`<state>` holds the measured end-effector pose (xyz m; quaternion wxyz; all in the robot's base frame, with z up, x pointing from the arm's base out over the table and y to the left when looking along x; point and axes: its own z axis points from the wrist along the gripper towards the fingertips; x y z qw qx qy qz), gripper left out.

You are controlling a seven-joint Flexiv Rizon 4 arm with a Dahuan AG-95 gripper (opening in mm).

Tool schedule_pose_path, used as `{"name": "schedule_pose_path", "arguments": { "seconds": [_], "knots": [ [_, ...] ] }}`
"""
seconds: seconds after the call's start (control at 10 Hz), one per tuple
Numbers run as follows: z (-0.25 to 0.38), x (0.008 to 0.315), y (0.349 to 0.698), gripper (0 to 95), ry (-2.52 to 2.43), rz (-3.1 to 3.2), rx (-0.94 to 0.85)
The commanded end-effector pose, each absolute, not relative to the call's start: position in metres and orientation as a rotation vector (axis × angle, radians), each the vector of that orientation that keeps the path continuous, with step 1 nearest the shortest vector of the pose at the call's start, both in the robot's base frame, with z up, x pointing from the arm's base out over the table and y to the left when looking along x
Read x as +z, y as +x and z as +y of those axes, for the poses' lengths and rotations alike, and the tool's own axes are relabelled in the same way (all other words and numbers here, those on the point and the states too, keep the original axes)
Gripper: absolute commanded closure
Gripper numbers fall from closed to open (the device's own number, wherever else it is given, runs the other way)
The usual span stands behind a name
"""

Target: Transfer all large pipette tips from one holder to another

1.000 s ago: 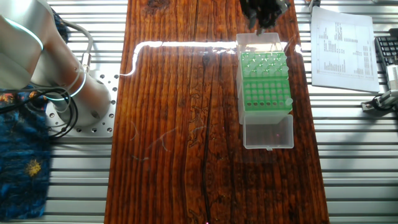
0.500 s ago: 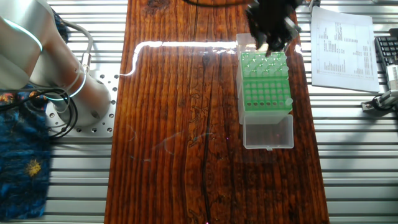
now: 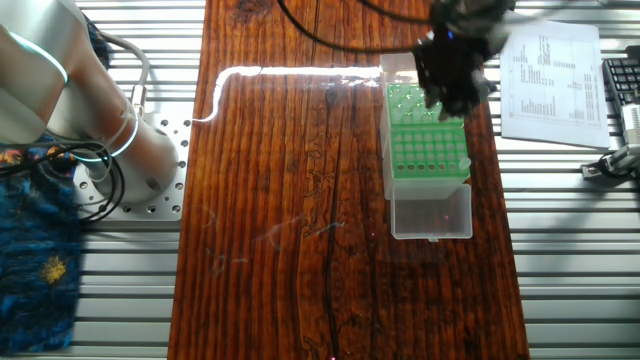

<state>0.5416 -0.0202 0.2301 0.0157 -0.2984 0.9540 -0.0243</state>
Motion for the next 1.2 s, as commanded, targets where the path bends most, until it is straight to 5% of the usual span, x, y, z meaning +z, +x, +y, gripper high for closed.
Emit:
{"name": "schedule_pose_path", "arguments": {
  "seconds": [0.1,1.2],
  "knots": [
    [-0.03,0.225,0.559,76.0,-0.924,2.983,-0.08],
    [-0.043,0.183,0.578,76.0,-0.593,3.043,-0.041]
  ]
}}
